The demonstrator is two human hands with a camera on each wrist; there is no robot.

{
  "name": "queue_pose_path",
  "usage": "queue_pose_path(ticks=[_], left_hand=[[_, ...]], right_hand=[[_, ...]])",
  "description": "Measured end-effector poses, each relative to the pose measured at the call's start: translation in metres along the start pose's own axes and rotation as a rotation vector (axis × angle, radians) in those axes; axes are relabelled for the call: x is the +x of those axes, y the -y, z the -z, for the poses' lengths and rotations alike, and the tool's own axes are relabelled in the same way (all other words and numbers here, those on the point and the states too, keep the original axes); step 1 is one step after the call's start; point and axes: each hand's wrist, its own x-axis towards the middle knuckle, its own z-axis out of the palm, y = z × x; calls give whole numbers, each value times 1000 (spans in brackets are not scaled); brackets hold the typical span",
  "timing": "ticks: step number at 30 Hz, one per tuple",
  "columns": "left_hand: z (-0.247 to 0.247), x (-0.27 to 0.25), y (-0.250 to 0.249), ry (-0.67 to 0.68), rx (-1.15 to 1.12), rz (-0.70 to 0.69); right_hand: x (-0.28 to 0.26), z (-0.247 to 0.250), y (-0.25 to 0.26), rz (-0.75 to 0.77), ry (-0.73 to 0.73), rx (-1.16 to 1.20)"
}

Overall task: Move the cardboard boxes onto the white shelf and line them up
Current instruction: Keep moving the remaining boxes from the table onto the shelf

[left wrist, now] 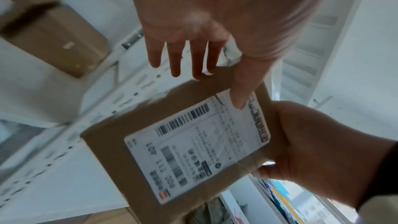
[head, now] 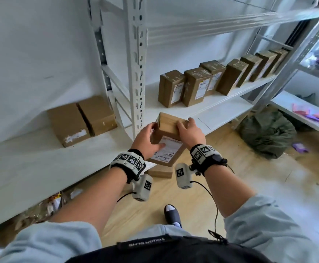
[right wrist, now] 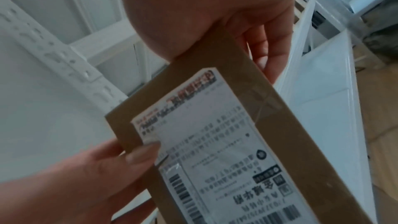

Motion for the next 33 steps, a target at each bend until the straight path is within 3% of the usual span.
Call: queue_pose_path(ticks=[5,8,12,14,16,18,20,24,27,30,33], left_hand=[[-33,76,-21,38,80,-190],[-46,117,-27,36,160,-226],[-58,157,-31,130,132,-220],[-61,176,-31,79,205,-200],[-60,194,-32,-60,210,-119],[-58,209,-31,-152,41,57],[-56,220,-28,-148,-125,187],[-53,238,-26,-165,-399,149],[-40,252,-25,-309,-371,79],[-37,262,-16,-411,-193,101],[-55,270,-13,-348,-24,124]], right_hand=[[52,23,4,18,111,70],[89,35,5,-87,130,251],[139,54,-4,-94,125,224],[171,59,-9,-129,137,303],[201,63,-13,-227,148,550],[220,73,-14,-331,219,798],[235,79,-15,-383,325,949],[268,57,-19,-433,516,1110],[281,34,-15,-437,492,976],[289,8,-10,-426,488,823],[323,-34,-23,-324,343,619]])
